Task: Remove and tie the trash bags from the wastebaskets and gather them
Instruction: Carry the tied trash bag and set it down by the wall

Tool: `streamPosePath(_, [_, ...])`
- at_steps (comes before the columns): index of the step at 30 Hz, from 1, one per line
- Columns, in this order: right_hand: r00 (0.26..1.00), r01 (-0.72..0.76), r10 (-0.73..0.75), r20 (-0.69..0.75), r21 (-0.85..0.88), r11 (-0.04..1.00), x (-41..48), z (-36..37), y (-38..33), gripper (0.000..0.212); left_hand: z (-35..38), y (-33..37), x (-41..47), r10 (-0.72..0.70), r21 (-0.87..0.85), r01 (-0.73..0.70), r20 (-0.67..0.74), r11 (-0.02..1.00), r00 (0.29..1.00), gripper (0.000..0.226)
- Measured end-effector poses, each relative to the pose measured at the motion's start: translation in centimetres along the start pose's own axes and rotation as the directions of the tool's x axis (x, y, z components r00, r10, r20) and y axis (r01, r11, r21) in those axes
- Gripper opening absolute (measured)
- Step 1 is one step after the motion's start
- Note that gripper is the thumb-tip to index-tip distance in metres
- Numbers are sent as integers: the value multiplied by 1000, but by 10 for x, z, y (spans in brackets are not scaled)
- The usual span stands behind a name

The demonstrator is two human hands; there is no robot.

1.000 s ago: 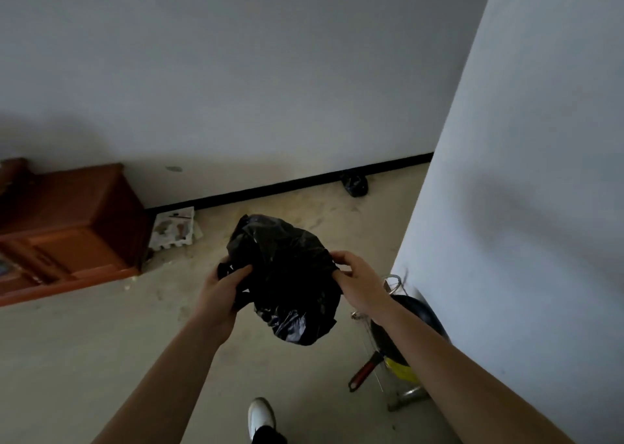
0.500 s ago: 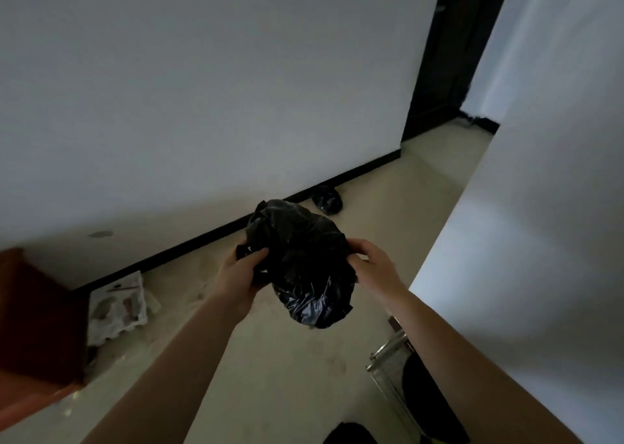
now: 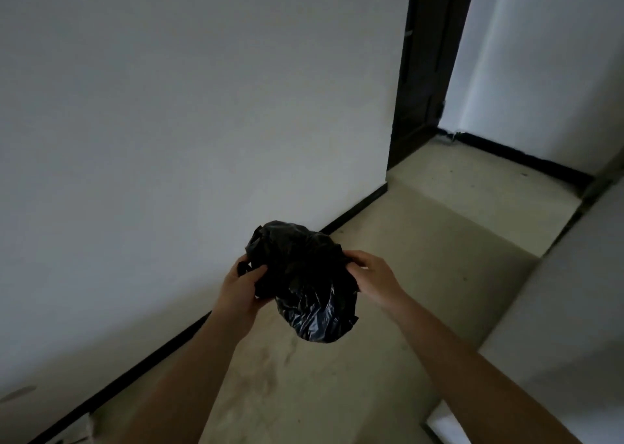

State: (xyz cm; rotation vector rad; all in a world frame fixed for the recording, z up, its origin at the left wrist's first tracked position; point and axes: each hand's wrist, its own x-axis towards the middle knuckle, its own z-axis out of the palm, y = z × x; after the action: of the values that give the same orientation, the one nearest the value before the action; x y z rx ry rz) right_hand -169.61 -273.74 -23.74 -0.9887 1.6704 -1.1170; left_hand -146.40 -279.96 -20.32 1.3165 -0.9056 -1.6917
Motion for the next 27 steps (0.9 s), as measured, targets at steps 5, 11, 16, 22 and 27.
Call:
streamPosePath(5, [998,26,-29,-47,-74,997,113,-15,-36,28,42,51,114,5,-38,-3,43,999,999,31])
streamPosePath(11, [984,7,-16,-178,-47,999,256,-38,-52,26,102,95,278,-30,-2,31,177,1000,984,30])
streamPosePath(16, [945,-70,67,-319,2,998,350,-61,-73,27,165,140,403,-127,104,98,327,990,937,32])
streamPosePath(22, [858,-159,210,-469,146,976,414,-106,-61,20,250,152,494,-219,285,92,453,954,864,29])
streamPosePath(27, [828,-262,372,-420,298,918,487,-147,-22,9,305,120,565,-259,409,84,395,909,882,31])
